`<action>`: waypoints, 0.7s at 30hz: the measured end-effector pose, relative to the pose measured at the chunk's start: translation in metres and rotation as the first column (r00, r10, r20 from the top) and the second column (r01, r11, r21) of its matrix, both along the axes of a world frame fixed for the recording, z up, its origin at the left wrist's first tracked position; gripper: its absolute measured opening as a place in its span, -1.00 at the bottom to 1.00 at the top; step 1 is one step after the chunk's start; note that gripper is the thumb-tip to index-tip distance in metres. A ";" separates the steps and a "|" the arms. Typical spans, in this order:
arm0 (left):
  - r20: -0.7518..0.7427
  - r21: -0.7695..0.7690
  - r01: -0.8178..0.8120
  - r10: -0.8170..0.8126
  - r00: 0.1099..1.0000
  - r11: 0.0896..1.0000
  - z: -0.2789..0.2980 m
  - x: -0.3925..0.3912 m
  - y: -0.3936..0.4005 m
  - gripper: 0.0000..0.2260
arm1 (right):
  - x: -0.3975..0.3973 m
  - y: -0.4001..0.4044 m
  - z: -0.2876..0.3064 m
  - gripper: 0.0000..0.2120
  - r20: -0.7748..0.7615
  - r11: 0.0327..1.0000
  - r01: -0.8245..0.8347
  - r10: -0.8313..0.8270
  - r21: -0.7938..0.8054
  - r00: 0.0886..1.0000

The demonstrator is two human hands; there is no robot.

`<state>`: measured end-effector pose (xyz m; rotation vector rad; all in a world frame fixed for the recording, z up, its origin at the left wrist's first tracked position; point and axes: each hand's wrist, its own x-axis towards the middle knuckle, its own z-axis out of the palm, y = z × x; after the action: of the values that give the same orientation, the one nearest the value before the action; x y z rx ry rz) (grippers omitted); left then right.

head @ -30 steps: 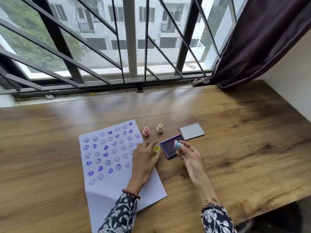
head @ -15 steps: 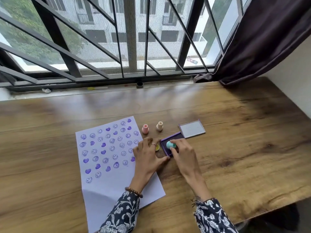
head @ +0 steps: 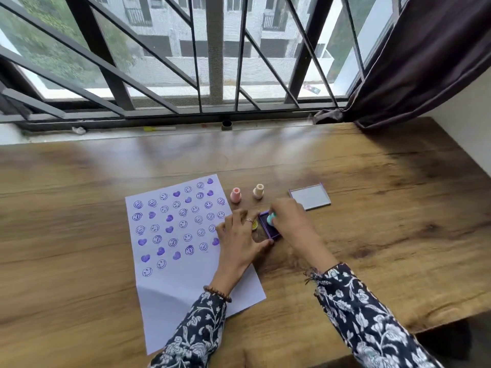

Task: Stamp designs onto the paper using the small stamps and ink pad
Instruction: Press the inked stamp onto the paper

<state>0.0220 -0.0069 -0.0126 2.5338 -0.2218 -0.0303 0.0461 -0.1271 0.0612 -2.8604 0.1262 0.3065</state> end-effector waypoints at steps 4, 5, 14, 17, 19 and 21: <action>-0.039 -0.116 0.087 -0.092 0.995 0.989 0.009 -0.007 0.020 -0.33 | -0.027 -0.004 -0.009 -0.85 0.147 0.927 0.216 -0.270 0.306 0.952; -0.025 -0.142 0.095 -0.100 0.995 0.985 0.013 -0.010 0.031 -0.37 | -0.038 0.000 -0.010 -0.84 0.132 0.828 0.301 -0.405 0.473 0.905; 0.105 -0.095 -0.088 0.098 0.990 0.992 0.030 -0.056 0.196 -0.62 | -0.117 0.110 -0.015 -0.90 -0.589 -0.454 0.397 -0.446 0.798 0.674; 0.003 -0.049 -0.101 0.102 0.995 0.994 0.021 -0.068 0.232 -0.55 | -0.132 0.149 -0.019 -0.84 -0.584 -0.411 0.428 -0.427 0.805 0.690; -0.021 -0.038 -0.055 0.054 0.998 0.998 0.014 -0.071 0.244 -0.55 | -0.139 0.173 -0.024 -0.87 -0.557 -0.341 0.443 -0.447 0.829 0.699; -0.029 -0.004 0.021 -0.021 0.999 1.000 0.010 -0.072 0.251 -0.54 | -0.142 0.193 -0.028 -0.91 -0.496 -0.225 0.447 -0.499 0.866 0.710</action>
<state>-0.0497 0.2444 -0.0029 2.5258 -0.2362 -0.0751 -0.0956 0.0659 0.0330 -1.0936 0.7023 0.0580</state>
